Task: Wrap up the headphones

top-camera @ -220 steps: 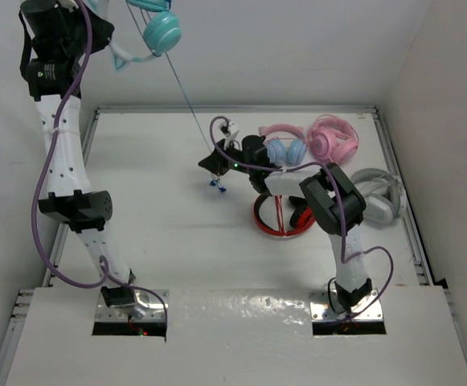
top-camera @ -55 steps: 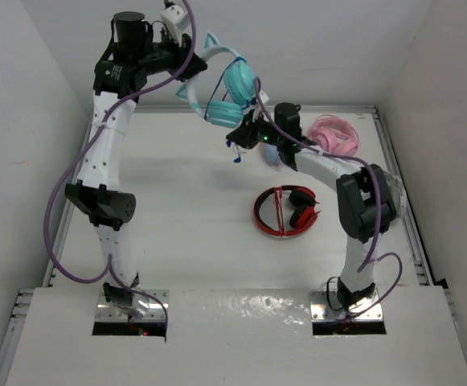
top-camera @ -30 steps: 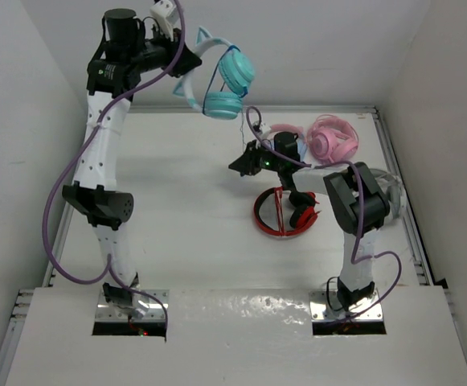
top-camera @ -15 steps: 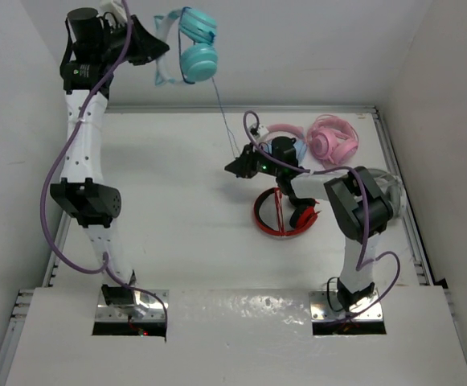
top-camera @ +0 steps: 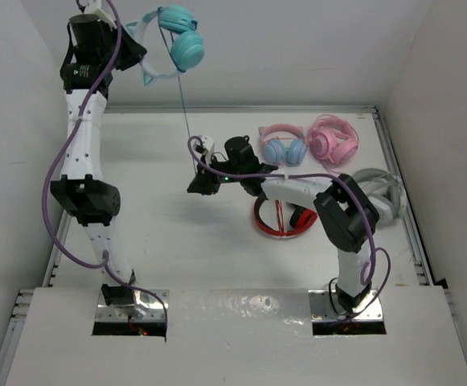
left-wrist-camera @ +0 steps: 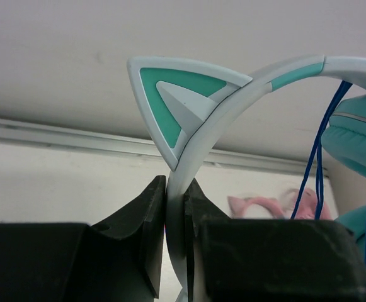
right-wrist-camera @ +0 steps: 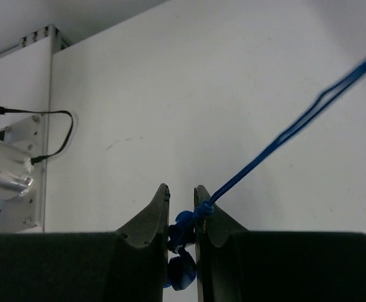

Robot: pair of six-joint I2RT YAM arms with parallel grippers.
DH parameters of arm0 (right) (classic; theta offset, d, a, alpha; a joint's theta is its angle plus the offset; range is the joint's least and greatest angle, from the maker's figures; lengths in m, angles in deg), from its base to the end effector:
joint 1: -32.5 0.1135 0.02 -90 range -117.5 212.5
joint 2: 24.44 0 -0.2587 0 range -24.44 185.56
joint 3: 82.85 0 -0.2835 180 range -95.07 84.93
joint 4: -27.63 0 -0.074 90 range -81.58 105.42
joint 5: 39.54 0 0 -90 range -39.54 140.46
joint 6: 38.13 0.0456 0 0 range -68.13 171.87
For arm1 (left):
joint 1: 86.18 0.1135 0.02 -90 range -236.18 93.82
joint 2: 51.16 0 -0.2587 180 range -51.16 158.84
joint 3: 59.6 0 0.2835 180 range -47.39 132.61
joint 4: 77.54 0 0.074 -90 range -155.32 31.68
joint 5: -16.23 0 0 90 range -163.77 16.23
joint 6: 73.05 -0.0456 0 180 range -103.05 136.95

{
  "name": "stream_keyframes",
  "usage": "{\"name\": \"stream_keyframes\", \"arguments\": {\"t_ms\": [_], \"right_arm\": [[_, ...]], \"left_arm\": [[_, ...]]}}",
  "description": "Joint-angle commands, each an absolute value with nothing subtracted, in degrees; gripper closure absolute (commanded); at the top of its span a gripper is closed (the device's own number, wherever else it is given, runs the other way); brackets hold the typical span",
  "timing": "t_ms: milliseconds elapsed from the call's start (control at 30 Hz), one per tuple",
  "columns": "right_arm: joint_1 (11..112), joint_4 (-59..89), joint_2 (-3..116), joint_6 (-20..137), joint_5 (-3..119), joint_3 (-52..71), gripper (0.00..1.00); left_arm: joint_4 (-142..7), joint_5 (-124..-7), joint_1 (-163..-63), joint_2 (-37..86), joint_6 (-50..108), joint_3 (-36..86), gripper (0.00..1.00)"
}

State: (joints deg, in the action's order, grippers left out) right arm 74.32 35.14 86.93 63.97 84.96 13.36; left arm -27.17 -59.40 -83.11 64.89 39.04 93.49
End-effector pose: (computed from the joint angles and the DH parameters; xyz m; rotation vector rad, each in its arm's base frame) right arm 0.3333 0.3329 0.1849 -0.9330 1.8224 1.1880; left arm 0.4748 0.0141 0.4894 -0.2183 1.8069 -0.4618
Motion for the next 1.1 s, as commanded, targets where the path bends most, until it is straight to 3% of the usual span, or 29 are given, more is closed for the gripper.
{"name": "stream_keyframes", "arguments": {"t_ms": [0, 133, 333, 700, 1067], "right_arm": [[75.83, 24.22, 86.29, 56.45, 90.52, 6.46, 1.00], [78.11, 15.35, 87.88, 52.31, 93.35, -3.81, 1.00], [78.55, 13.13, 84.73, 50.81, 94.58, -6.57, 1.00], [78.38, -3.82, 81.99, 38.34, 85.00, -10.17, 1.00], [78.55, -4.01, 81.03, 39.56, 86.40, -8.23, 1.00]], "left_arm": [[-33.59, -70.77, -82.22, 65.47, 37.70, 93.24, 1.00], [-40.17, -80.15, -82.31, 67.84, 32.61, 91.75, 1.00], [-52.04, -93.27, -83.80, 70.83, 17.23, 86.66, 1.00], [-55.39, -88.45, -83.89, 71.10, 9.83, 84.54, 1.00], [-55.65, -90.55, -85.29, 72.68, 7.31, 88.06, 1.00]]}}
